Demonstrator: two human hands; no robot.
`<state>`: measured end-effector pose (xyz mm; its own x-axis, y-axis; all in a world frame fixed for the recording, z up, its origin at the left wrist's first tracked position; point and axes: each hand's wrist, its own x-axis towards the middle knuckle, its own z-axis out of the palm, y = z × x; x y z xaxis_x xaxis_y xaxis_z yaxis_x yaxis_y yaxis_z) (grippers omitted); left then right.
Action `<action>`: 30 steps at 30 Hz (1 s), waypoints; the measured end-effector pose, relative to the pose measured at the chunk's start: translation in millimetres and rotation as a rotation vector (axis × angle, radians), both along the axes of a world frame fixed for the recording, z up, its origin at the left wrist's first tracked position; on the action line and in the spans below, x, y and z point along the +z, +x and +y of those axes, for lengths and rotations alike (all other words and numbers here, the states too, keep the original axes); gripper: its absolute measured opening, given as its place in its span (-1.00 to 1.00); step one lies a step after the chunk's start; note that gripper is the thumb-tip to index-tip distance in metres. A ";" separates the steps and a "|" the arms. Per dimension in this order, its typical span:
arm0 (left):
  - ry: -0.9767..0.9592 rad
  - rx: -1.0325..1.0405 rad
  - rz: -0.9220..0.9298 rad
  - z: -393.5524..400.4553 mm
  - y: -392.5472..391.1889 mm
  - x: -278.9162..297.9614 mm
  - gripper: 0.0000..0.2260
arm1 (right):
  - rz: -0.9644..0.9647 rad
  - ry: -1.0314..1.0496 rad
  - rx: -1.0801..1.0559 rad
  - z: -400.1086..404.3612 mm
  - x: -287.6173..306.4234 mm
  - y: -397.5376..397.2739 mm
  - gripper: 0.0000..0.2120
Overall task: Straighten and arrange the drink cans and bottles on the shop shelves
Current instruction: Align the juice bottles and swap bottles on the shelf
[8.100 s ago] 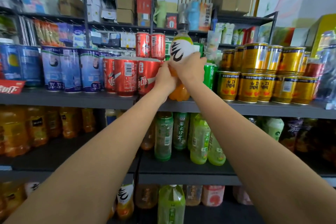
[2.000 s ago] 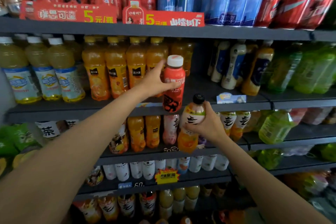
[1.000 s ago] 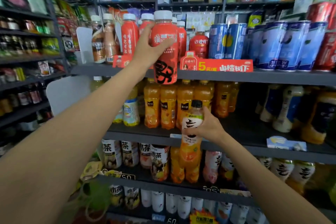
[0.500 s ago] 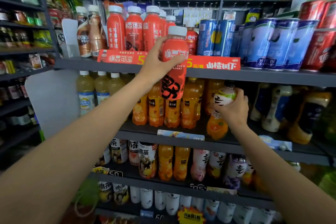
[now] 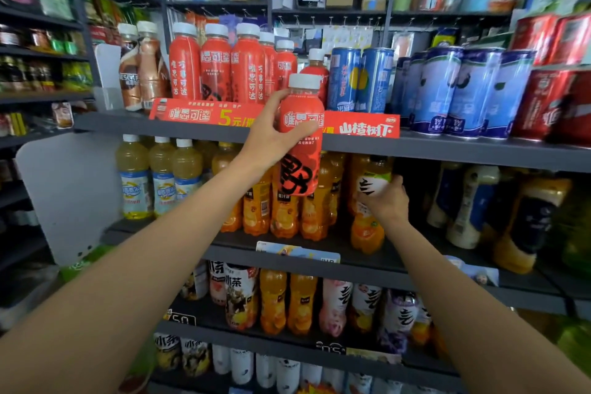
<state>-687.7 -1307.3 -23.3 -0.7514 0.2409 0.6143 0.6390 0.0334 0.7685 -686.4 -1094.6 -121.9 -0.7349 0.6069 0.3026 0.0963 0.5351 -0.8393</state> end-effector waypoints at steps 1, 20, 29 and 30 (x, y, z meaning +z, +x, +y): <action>-0.005 -0.003 0.011 0.9 -0.5 -0.6 -0.53 | -0.030 -0.045 -0.001 -0.1 -3.7 -0.8 -0.28; 0.037 -0.161 0.054 -82.3 -24.5 47.8 -0.43 | 0.496 0.310 0.470 -176.7 123.9 24.5 -0.05; -0.193 0.168 0.229 -102.3 -73.4 80.7 -0.74 | 0.562 0.184 0.324 -176.3 181.0 -11.1 -0.12; -0.298 0.212 0.252 -100.9 -78.9 77.0 -0.74 | 0.552 0.184 0.302 -172.2 185.2 -16.7 -0.13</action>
